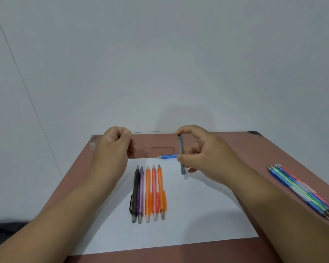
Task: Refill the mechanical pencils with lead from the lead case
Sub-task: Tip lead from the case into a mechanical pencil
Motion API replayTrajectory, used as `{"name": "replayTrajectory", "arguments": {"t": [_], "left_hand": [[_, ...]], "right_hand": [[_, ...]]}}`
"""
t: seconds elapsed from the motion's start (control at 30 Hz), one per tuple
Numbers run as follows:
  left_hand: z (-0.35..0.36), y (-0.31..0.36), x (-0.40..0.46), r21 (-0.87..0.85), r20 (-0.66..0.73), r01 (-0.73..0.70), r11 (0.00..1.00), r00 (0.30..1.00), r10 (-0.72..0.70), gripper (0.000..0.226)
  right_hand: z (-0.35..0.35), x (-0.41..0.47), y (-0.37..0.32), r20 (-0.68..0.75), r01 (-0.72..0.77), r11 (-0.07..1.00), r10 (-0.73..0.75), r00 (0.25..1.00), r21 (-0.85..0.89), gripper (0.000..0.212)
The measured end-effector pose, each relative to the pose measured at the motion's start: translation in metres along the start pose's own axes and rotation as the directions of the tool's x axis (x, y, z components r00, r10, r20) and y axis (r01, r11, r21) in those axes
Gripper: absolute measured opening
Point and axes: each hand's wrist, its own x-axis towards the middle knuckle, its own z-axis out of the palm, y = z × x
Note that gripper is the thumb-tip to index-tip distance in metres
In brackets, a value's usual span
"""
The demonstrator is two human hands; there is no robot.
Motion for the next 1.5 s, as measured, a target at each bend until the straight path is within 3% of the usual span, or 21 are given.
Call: {"name": "replayTrajectory", "arguments": {"t": [0.2, 0.33, 0.47, 0.53, 0.63, 0.73, 0.87, 1.03, 1.3, 1.5], "left_hand": [[0.001, -0.001, 0.000, 0.002, -0.018, -0.002, 1.000, 1.000, 0.002, 0.024], [0.002, 0.001, -0.003, 0.065, -0.028, -0.044, 0.997, 0.999, 0.046, 0.023], [0.004, 0.003, -0.007, 0.170, 0.007, -0.103, 0.980, 0.995, 0.103, 0.022], [0.004, 0.003, -0.009, 0.217, 0.034, -0.143, 0.966, 0.990, 0.139, 0.023], [0.006, 0.003, -0.012, 0.211, 0.083, -0.189, 0.959, 0.981, 0.175, 0.021], [0.009, 0.001, -0.016, 0.239, 0.144, -0.249, 0.939, 0.965, 0.220, 0.019], [0.015, -0.001, -0.022, 0.248, 0.210, -0.344, 0.906, 0.932, 0.296, 0.019], [0.018, -0.001, -0.024, 0.217, 0.229, -0.415, 0.883, 0.901, 0.367, 0.019], [0.019, -0.003, -0.023, 0.184, 0.257, -0.447, 0.875, 0.882, 0.396, 0.012], [0.022, -0.002, -0.007, 0.368, 0.298, -0.424, 0.827, 0.897, 0.327, 0.009]], "right_hand": [[-0.004, -0.001, 0.000, 0.201, -0.056, 0.998, 0.063, 0.978, -0.039, 0.046], [-0.003, -0.001, 0.003, 0.318, 0.044, 0.944, 0.066, 0.946, -0.327, 0.054], [-0.003, -0.002, 0.002, 0.448, 0.057, 0.903, 0.155, 0.880, -0.426, 0.052], [-0.002, 0.000, 0.003, 0.389, 0.046, 0.889, 0.153, 0.908, -0.456, 0.038], [-0.002, 0.005, 0.012, 0.065, 0.072, 0.918, -0.050, 0.997, -0.391, 0.013], [0.000, 0.008, 0.020, -0.135, 0.234, 0.898, -0.302, 0.944, -0.373, 0.016], [0.011, 0.011, 0.023, -0.156, 0.346, 0.815, -0.460, 0.874, -0.465, 0.019], [0.017, 0.011, 0.022, -0.165, 0.379, 0.816, -0.487, 0.858, -0.436, 0.005], [0.014, 0.013, 0.024, -0.220, 0.334, 0.830, -0.464, 0.858, -0.447, 0.009], [-0.003, 0.017, 0.031, -0.401, 0.181, 0.949, -0.277, 0.873, -0.260, 0.012]]}}
